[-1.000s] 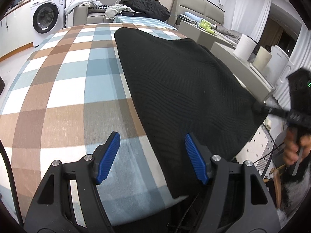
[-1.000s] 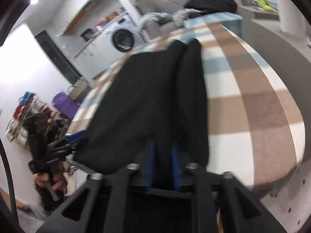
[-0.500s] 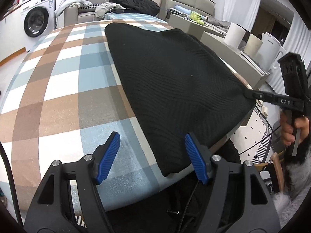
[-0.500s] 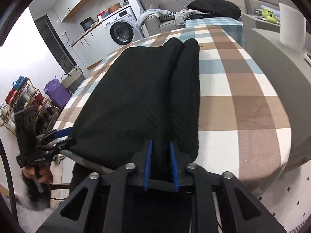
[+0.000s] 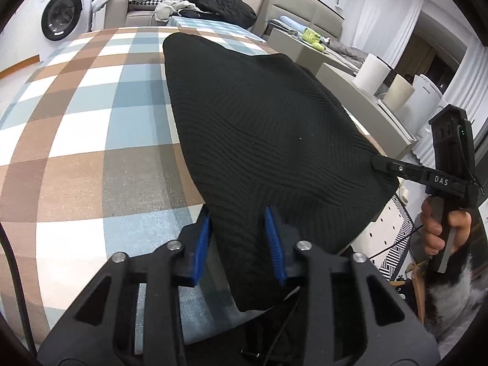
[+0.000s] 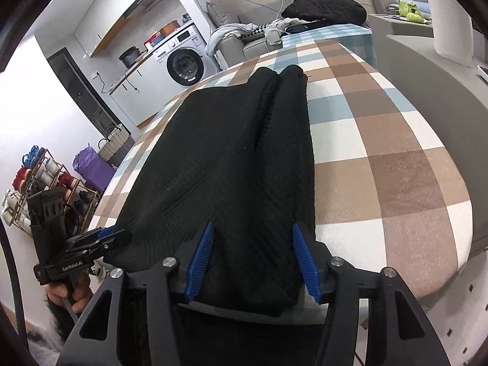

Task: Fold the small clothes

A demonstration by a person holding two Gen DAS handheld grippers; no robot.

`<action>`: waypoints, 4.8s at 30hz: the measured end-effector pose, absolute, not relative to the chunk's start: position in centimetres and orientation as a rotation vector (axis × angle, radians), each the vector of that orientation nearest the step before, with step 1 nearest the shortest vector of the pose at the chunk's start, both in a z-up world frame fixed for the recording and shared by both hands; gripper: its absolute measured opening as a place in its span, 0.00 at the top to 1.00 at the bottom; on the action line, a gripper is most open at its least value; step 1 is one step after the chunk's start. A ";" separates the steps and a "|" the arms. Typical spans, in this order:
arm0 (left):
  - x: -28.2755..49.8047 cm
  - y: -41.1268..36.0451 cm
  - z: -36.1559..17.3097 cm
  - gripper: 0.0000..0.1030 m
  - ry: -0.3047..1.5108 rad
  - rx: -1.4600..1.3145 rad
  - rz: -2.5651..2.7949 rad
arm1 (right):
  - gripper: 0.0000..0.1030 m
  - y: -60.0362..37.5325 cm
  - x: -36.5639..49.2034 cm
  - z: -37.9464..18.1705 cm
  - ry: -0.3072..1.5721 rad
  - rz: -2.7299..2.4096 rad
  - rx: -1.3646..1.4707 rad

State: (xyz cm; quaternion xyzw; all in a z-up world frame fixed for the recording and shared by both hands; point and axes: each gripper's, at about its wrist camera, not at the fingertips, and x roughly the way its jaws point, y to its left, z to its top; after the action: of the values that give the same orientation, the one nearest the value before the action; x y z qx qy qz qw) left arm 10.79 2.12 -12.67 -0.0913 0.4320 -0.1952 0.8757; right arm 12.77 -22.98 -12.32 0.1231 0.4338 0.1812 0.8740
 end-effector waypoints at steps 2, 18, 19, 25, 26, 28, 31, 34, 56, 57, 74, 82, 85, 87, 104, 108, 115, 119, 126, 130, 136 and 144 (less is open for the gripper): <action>10.8 2.3 -12.7 0.72 0.899 -0.194 -0.409 | 0.46 -22.9 12.4 -12.0 0.895 0.383 0.242; 10.8 2.0 -12.7 0.79 0.888 -0.154 -0.409 | 0.63 -21.1 12.6 -13.2 0.907 0.384 0.164; 10.8 2.0 -12.6 0.79 0.889 -0.149 -0.411 | 0.64 -21.0 12.8 -13.3 0.906 0.381 0.163; 13.1 2.7 -12.1 0.79 0.890 -0.098 -0.348 | 0.65 -18.9 15.4 -13.4 0.921 0.383 0.115; 13.6 3.0 -12.0 0.79 0.887 -0.096 -0.337 | 0.65 -18.3 16.1 -13.4 0.923 0.386 0.105; 14.9 3.7 -11.9 0.79 0.887 -0.097 -0.307 | 0.65 -17.4 17.4 -13.4 0.926 0.388 0.094; 16.9 4.9 -11.7 0.79 0.886 -0.095 -0.267 | 0.65 -16.0 19.6 -13.5 0.932 0.383 0.082; 18.8 5.6 -11.7 0.79 0.884 -0.073 -0.221 | 0.65 -14.6 21.7 -13.5 0.938 0.380 0.068; 23.4 6.3 -12.3 0.79 0.874 -0.034 -0.152 | 0.60 -13.4 25.4 -13.7 0.926 0.351 0.083; 23.4 6.4 -12.4 0.79 0.876 -0.035 -0.151 | 0.60 -13.5 25.4 -13.8 0.927 0.352 0.088; 16.7 6.7 -9.4 0.03 0.689 -0.052 -0.091 | 0.00 -14.7 19.9 -10.2 0.749 0.411 0.075; 13.1 6.2 -8.5 0.01 0.584 -0.051 -0.074 | 0.00 -14.4 15.6 -9.4 0.591 0.489 0.054; 12.2 5.9 -8.8 0.01 0.574 -0.059 -0.087 | 0.00 -14.3 14.7 -9.6 0.545 0.489 0.038; 11.9 5.8 -9.0 0.01 0.571 -0.060 -0.082 | 0.00 -14.5 14.8 -9.8 0.523 0.479 0.040; 12.0 6.5 -9.4 0.01 0.541 -0.093 -0.092 | 0.00 -15.4 14.6 -10.7 0.480 0.501 0.083; 12.0 6.5 -9.4 0.01 0.542 -0.099 -0.095 | 0.00 -15.7 14.7 -10.7 0.476 0.503 0.096; 12.0 6.5 -9.4 0.01 0.542 -0.097 -0.093 | 0.00 -15.7 14.6 -10.8 0.476 0.508 0.092; 12.0 6.6 -9.5 0.01 0.543 -0.097 -0.094 | 0.00 -15.7 14.6 -10.8 0.477 0.508 0.093; 12.0 6.6 -9.5 0.01 0.543 -0.096 -0.094 | 0.00 -15.7 14.6 -10.8 0.478 0.508 0.094; 12.0 6.5 -9.5 0.01 0.543 -0.096 -0.094 | 0.00 -15.7 14.6 -10.9 0.478 0.509 0.094; 12.0 6.5 -9.5 0.01 0.542 -0.096 -0.094 | 0.00 -15.7 14.6 -10.9 0.478 0.508 0.094; 12.0 6.5 -9.5 0.01 0.542 -0.095 -0.095 | 0.00 -15.7 14.6 -10.9 0.478 0.508 0.094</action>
State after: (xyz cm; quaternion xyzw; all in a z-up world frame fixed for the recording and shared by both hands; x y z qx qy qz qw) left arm 12.03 6.53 -9.51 -0.0470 0.2676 -0.0467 0.9613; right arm 14.59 -15.70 -10.85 0.0461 0.2342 0.2487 0.9387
